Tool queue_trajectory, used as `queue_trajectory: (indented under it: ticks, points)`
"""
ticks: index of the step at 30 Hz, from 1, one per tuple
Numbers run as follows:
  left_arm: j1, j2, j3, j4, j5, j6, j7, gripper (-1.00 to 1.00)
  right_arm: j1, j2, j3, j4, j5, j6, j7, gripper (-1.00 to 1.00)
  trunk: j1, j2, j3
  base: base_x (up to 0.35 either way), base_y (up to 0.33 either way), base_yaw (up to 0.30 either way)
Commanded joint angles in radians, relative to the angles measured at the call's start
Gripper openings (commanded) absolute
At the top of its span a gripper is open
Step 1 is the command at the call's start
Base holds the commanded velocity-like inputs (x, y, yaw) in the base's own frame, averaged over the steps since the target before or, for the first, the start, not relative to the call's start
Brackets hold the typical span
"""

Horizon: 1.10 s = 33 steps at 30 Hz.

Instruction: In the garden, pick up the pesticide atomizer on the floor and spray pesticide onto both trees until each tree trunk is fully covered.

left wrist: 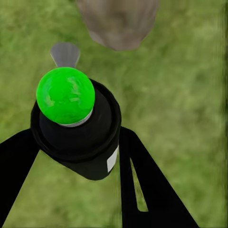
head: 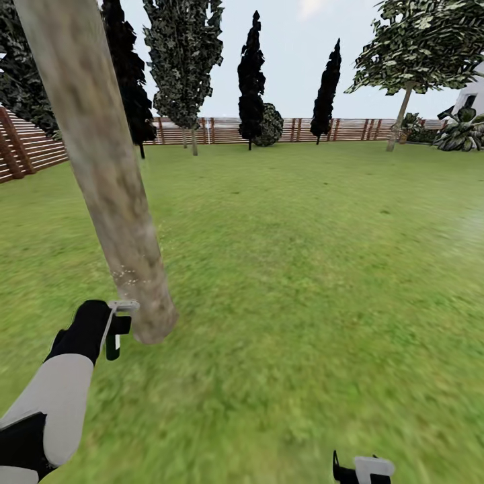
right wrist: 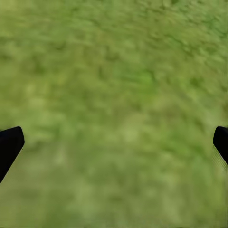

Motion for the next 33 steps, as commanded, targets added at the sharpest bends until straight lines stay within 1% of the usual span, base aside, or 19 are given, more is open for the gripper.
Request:
queue_trajectory:
  ticks: [1, 3, 5, 7, 9, 12, 16, 17, 19, 22, 33]
  points:
    - [-0.001, -0.001, 0.005, -0.001, -0.012, 0.003, -0.009, -1.00, -0.001, 0.000, -0.004, 0.001, 0.011, -0.001, -0.006, 1.00, 0.000, 0.000, -0.001, 0.243, -0.183, 0.000]
    - [0.002, 0.008, 0.007, 0.000, -0.016, 0.000, -0.009, -1.00, -0.001, 0.000, -0.004, 0.001, 0.011, -0.001, -0.006, 1.00, 0.000, 0.000, -0.001, 0.243, -0.183, 0.000]
    - [0.048, 0.028, 0.007, -0.010, -0.016, -0.013, -0.010, -1.00, -0.001, 0.000, -0.004, 0.001, 0.011, -0.001, -0.005, 1.00, 0.000, 0.000, -0.001, 0.249, -0.179, 0.000]
    - [0.070, 0.043, 0.009, -0.007, -0.016, -0.055, -0.009, -1.00, -0.001, 0.001, -0.003, 0.001, 0.011, -0.002, -0.005, 1.00, 0.000, 0.000, -0.001, 0.260, -0.170, 0.000]
    - [0.087, 0.046, 0.031, -0.003, -0.016, -0.072, -0.009, -1.00, -0.001, 0.001, -0.003, 0.001, 0.011, -0.003, -0.005, 1.00, 0.000, 0.000, -0.001, 0.278, -0.150, 0.000]
    - [0.110, 0.045, 0.041, -0.004, -0.016, -0.081, -0.009, -1.00, -0.001, 0.002, -0.003, 0.001, 0.011, -0.003, -0.005, 1.00, 0.000, 0.000, -0.001, 0.281, -0.149, 0.032]
    - [0.113, 0.034, 0.041, -0.013, -0.014, -0.079, -0.011, -1.00, -0.001, 0.002, -0.003, 0.001, 0.011, -0.003, -0.005, 1.00, 0.000, 0.000, -0.001, 0.089, -0.052, 0.242]
    - [0.113, 0.031, 0.040, -0.015, -0.011, -0.077, -0.018, -1.00, -0.001, 0.002, -0.003, 0.001, 0.011, -0.003, -0.005, 1.00, 0.000, 0.000, -0.001, 0.010, -0.006, 0.274]
    - [0.113, 0.016, 0.038, -0.018, -0.010, -0.075, -0.021, -1.00, -0.001, 0.003, -0.003, 0.001, 0.011, -0.003, -0.005, 1.00, 0.000, 0.000, -0.001, 0.027, -0.157, 0.275]
    - [0.113, 0.007, 0.038, -0.018, -0.011, -0.075, -0.020, -1.00, -0.001, 0.004, -0.003, 0.001, 0.011, -0.003, -0.005, 1.00, 0.000, 0.000, -0.001, 0.090, -0.256, 0.248]
    - [0.113, 0.006, 0.038, -0.018, -0.011, -0.075, -0.017, -1.00, -0.001, 0.001, -0.004, 0.001, 0.011, -0.002, -0.006, 1.00, 0.000, 0.000, -0.001, 0.111, -0.266, 0.027]
